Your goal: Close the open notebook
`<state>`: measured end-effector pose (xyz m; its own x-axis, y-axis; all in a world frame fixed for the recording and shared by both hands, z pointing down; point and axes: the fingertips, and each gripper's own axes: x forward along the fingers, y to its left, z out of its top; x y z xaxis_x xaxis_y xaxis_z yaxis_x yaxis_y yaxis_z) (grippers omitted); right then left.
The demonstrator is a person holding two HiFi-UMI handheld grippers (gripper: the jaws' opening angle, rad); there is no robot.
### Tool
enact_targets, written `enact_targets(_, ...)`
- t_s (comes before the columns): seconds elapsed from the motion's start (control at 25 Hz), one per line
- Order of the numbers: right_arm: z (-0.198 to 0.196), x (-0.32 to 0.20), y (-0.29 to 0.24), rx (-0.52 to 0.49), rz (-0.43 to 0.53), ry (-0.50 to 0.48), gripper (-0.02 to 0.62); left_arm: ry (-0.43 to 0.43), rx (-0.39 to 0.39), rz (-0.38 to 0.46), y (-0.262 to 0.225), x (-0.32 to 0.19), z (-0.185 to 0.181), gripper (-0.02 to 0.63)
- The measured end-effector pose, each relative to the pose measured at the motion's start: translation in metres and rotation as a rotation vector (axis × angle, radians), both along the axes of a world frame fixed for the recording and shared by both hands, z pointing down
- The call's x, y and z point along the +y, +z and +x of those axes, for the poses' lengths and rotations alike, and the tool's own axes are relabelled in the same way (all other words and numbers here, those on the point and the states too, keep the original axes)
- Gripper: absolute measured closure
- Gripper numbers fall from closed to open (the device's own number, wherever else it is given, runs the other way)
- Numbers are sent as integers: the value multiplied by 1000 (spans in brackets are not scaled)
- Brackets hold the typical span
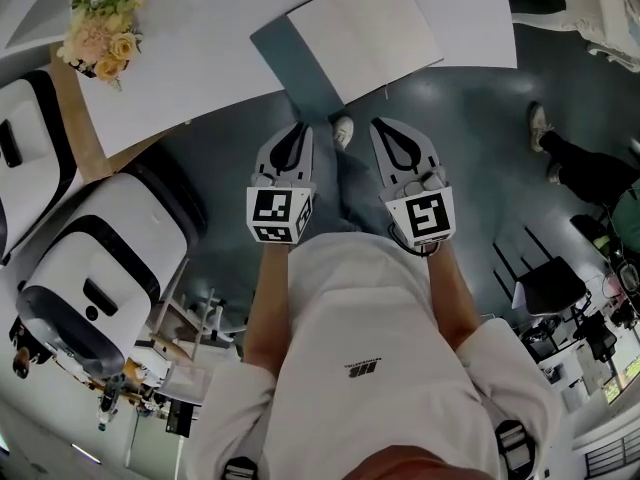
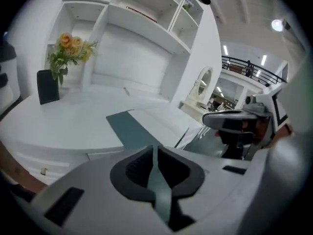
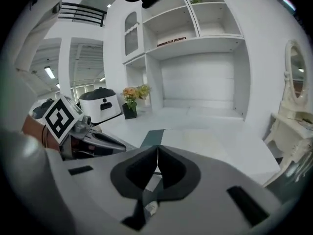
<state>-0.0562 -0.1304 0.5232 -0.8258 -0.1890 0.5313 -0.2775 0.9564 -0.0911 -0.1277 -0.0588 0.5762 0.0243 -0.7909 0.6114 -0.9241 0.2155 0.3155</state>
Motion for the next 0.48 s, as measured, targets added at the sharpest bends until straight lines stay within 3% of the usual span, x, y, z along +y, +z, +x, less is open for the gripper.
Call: enact_targets(0.48,3,17,29,36,7,-56,600,-35,101,-65,50,8,7,606)
